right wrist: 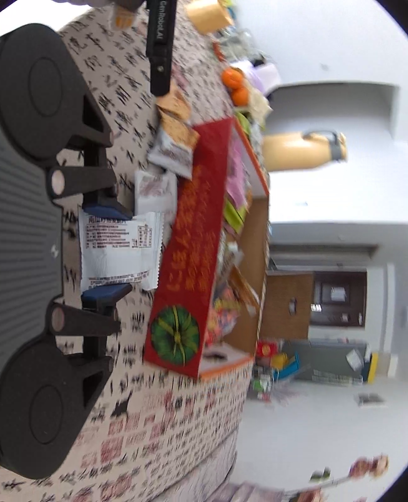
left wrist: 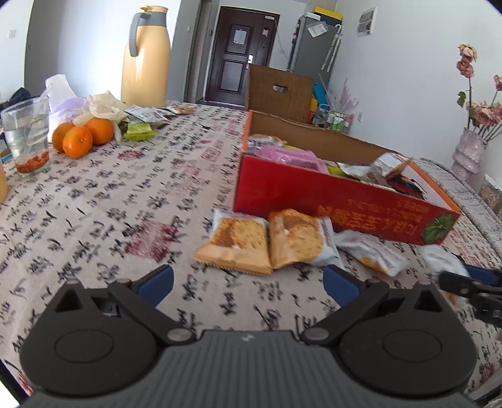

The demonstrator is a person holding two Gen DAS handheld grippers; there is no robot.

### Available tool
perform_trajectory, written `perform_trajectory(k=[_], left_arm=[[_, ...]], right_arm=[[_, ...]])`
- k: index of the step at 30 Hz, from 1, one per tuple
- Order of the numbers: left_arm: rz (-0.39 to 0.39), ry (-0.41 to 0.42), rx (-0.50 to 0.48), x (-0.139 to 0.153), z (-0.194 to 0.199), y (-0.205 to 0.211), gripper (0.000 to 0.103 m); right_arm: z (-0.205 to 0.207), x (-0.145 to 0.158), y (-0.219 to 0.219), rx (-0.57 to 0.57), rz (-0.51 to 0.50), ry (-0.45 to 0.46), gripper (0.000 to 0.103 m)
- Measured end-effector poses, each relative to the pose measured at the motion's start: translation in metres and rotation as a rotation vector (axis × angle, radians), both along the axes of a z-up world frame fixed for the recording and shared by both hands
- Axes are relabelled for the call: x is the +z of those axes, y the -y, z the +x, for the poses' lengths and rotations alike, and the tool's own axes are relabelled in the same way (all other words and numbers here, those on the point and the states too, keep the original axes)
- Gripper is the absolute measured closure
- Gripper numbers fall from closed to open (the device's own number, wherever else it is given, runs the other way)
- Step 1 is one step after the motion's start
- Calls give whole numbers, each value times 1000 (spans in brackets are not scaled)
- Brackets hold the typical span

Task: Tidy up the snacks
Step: 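Grasp a cake-biscuit packet with the left tool while the right tool holds its packet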

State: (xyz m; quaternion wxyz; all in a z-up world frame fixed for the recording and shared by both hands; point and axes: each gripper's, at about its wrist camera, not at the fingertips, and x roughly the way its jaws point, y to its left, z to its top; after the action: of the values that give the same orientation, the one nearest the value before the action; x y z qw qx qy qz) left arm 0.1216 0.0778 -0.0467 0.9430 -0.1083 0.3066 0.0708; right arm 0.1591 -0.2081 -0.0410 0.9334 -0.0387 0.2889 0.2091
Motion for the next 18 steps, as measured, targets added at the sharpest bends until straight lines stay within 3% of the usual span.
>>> perform_trajectory(k=[9,15,18], left_arm=[[102,-71,74,2,37,-21,0],[112,-99,71,-2,56,-17,0],[126,-122,78,-6,63,-13,5]], right_arm=[[2,-8,38,-152,77,-10,62],[0,-18,51,-209,91,-29,62],[0,-19,55,-223,97,-29,62]])
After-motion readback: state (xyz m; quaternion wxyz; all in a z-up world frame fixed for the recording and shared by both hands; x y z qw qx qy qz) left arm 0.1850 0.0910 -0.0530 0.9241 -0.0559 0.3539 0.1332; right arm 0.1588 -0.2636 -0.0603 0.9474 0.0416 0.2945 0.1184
